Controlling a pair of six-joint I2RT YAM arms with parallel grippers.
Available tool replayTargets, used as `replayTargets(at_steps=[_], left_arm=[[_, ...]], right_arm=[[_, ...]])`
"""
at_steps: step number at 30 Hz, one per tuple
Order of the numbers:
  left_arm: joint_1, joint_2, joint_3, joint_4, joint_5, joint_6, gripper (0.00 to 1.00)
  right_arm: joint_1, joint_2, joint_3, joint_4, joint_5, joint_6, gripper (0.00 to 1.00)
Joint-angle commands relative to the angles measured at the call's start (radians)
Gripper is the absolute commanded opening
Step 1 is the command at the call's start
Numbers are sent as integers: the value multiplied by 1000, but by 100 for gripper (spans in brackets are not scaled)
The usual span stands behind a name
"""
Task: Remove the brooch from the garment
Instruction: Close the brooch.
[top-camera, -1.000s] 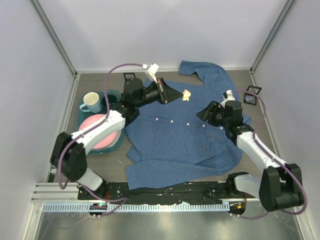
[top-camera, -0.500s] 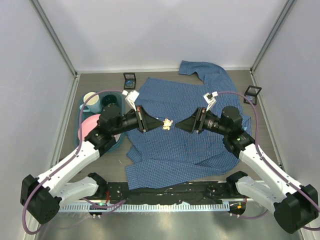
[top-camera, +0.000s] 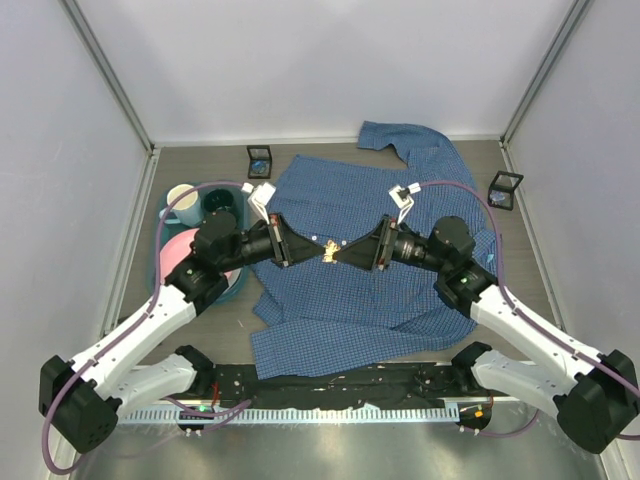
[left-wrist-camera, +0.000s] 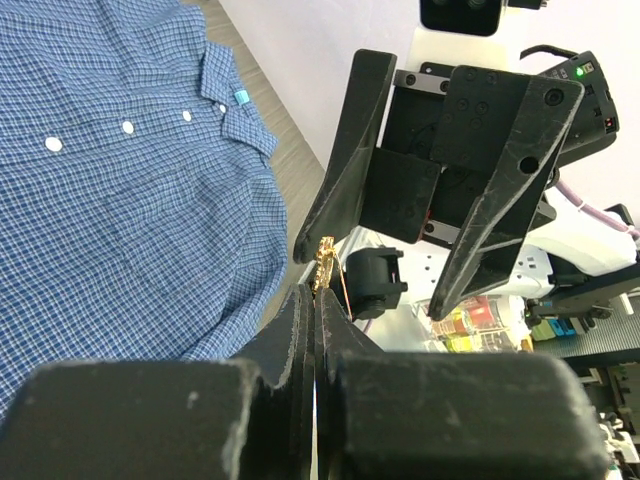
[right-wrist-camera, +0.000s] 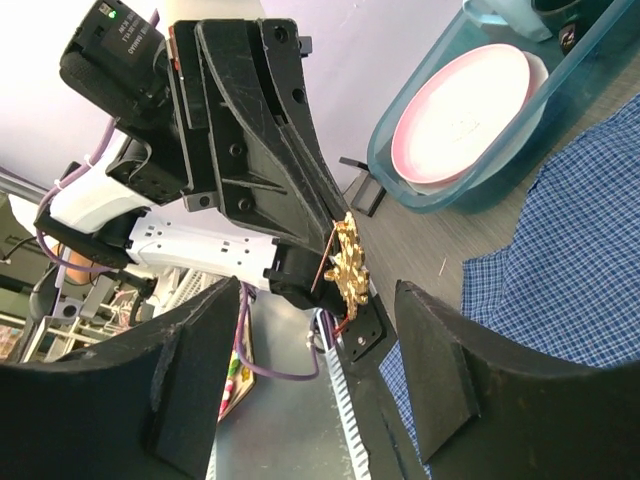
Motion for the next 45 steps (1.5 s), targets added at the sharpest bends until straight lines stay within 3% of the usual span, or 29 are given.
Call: replayTargets(at_steps=[1, 8, 20, 32, 45], left_arm=[[5, 13, -1, 31, 49, -46, 0], [7, 6, -15, 54, 64, -59, 0], [21, 9, -32, 97, 107, -98, 0], [22, 10, -38, 100, 124, -112, 0], [24, 9, -15, 61, 96, -167, 0]], right_arm=[[34, 32, 57, 59, 32, -9, 67], [51, 52, 60, 58, 58, -29, 49], [51, 17, 37, 55, 17, -33, 34], [58, 51, 49, 53, -3, -41, 29], [98, 62, 58, -30, 58, -134, 16]])
